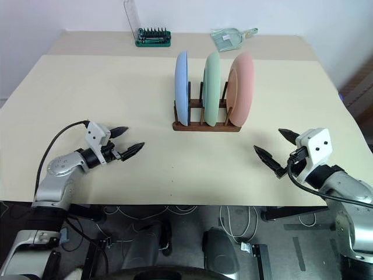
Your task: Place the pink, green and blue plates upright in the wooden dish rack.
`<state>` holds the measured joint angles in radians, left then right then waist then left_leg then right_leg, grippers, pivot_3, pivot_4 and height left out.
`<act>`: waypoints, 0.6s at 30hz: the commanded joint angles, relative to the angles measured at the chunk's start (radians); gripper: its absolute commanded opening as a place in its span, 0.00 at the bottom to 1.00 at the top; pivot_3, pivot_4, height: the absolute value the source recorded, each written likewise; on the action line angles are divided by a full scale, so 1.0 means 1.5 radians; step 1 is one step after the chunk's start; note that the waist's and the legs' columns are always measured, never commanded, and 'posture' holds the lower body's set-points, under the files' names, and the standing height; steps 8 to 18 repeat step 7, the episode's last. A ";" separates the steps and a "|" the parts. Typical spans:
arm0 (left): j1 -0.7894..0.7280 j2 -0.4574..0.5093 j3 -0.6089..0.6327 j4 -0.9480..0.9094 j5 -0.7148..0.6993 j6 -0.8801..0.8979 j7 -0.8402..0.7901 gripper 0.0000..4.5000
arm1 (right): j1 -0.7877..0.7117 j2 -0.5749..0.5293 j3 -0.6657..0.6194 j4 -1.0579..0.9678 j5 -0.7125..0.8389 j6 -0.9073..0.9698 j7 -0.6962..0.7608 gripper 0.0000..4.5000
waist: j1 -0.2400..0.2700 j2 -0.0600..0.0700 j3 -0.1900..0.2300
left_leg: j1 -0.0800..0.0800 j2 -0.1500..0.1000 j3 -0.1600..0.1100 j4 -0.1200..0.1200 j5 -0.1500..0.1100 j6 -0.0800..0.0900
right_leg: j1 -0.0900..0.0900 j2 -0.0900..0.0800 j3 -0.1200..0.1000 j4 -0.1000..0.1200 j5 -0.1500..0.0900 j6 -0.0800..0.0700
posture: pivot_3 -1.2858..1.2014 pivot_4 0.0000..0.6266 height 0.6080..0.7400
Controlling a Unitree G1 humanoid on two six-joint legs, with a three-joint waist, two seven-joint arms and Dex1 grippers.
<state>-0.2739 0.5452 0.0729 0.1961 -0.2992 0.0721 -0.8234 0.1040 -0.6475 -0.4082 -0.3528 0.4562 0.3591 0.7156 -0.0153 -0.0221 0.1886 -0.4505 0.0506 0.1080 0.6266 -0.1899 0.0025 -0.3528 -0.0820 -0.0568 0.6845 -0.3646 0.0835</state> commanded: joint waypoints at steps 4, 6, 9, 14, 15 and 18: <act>0.029 0.013 0.026 -0.018 -0.003 -0.009 0.000 1.00 | -0.016 0.012 0.020 0.033 -0.010 -0.044 0.003 0.99 | 0.001 0.000 0.000 | 0.000 0.000 0.000 0.000 0.000 0.000 | 0.000 0.000 0.000 0.000 0.000 0.000 | 0.52 0.24 0.94; 0.036 0.009 0.027 -0.027 -0.002 -0.006 0.005 1.00 | -0.025 0.011 0.028 0.047 -0.013 -0.051 0.003 0.99 | 0.001 0.000 0.000 | 0.000 0.000 0.000 0.000 0.000 0.000 | 0.000 0.000 0.000 0.000 0.000 0.000 | 0.52 0.24 0.94; 0.039 0.007 0.027 -0.033 -0.002 -0.004 0.007 1.00 | -0.029 0.009 0.031 0.053 -0.015 -0.054 0.004 0.99 | 0.001 0.000 0.000 | 0.000 0.000 0.000 0.000 0.000 0.000 | 0.000 0.000 0.000 0.000 0.000 0.000 | 0.52 0.24 0.94; 0.039 0.007 0.027 -0.033 -0.002 -0.004 0.007 1.00 | -0.029 0.009 0.031 0.053 -0.015 -0.054 0.004 0.99 | 0.001 0.000 0.000 | 0.000 0.000 0.000 0.000 0.000 0.000 | 0.000 0.000 0.000 0.000 0.000 0.000 | 0.52 0.24 0.94; 0.039 0.007 0.027 -0.033 -0.002 -0.004 0.007 1.00 | -0.029 0.009 0.031 0.053 -0.015 -0.054 0.004 0.99 | 0.001 0.000 0.000 | 0.000 0.000 0.000 0.000 0.000 0.000 | 0.000 0.000 0.000 0.000 0.000 0.000 | 0.52 0.24 0.94; 0.039 0.007 0.027 -0.033 -0.002 -0.004 0.007 1.00 | -0.029 0.009 0.031 0.053 -0.015 -0.054 0.004 0.99 | 0.001 0.000 0.000 | 0.000 0.000 0.000 0.000 0.000 0.000 | 0.000 0.000 0.000 0.000 0.000 0.000 | 0.52 0.24 0.94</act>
